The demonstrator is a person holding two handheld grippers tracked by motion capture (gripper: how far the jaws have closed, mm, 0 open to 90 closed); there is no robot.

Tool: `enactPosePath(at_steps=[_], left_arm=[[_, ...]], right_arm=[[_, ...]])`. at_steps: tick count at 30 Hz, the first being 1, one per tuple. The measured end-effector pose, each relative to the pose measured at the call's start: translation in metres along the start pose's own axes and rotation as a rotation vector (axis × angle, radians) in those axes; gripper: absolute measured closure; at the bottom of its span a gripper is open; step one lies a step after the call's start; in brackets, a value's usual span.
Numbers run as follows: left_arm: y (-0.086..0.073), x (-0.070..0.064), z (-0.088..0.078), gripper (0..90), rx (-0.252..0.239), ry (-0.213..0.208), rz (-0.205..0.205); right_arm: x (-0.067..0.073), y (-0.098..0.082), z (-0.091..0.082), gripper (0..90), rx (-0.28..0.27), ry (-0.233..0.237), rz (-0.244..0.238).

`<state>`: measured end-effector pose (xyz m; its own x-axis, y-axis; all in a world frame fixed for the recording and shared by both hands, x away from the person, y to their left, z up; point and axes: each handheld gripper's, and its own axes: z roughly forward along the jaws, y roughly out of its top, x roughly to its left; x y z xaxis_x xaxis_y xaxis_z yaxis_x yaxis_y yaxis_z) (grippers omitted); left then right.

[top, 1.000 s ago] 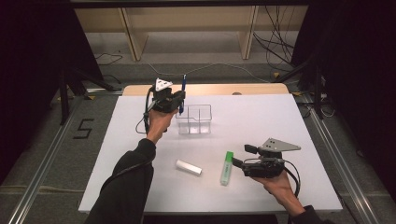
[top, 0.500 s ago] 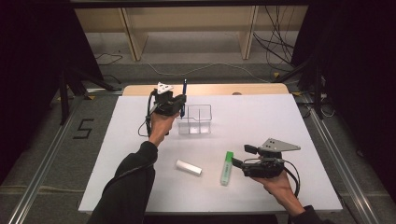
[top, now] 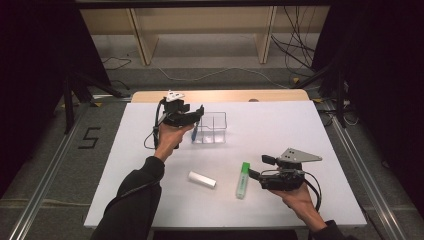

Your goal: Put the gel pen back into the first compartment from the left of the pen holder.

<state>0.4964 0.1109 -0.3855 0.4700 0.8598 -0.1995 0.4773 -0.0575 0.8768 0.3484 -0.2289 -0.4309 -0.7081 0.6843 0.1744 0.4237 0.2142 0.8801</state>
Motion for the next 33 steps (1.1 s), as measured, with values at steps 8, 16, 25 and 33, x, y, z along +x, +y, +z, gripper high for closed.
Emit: enactPosePath(at_steps=[8, 16, 25, 33], left_arm=[[-0.009, 0.001, -0.024, 29.1, 0.041, -0.047, 0.034], [-0.019, 0.000, -0.042, 26.8, 0.080, -0.068, 0.080], [-0.034, -0.003, -0.056, 25.5, 0.098, -0.092, 0.087], [-0.046, -0.010, -0.070, 24.0, 0.086, -0.124, 0.118]], right_arm=[[0.000, 0.000, 0.001, 24.7, 0.001, 0.001, -0.001], [0.001, 0.001, 0.000, 24.7, 0.003, 0.000, -0.001], [0.002, 0.001, 0.001, 24.7, 0.004, 0.003, -0.007], [0.002, 0.001, 0.001, 24.7, 0.003, 0.003, -0.008]])
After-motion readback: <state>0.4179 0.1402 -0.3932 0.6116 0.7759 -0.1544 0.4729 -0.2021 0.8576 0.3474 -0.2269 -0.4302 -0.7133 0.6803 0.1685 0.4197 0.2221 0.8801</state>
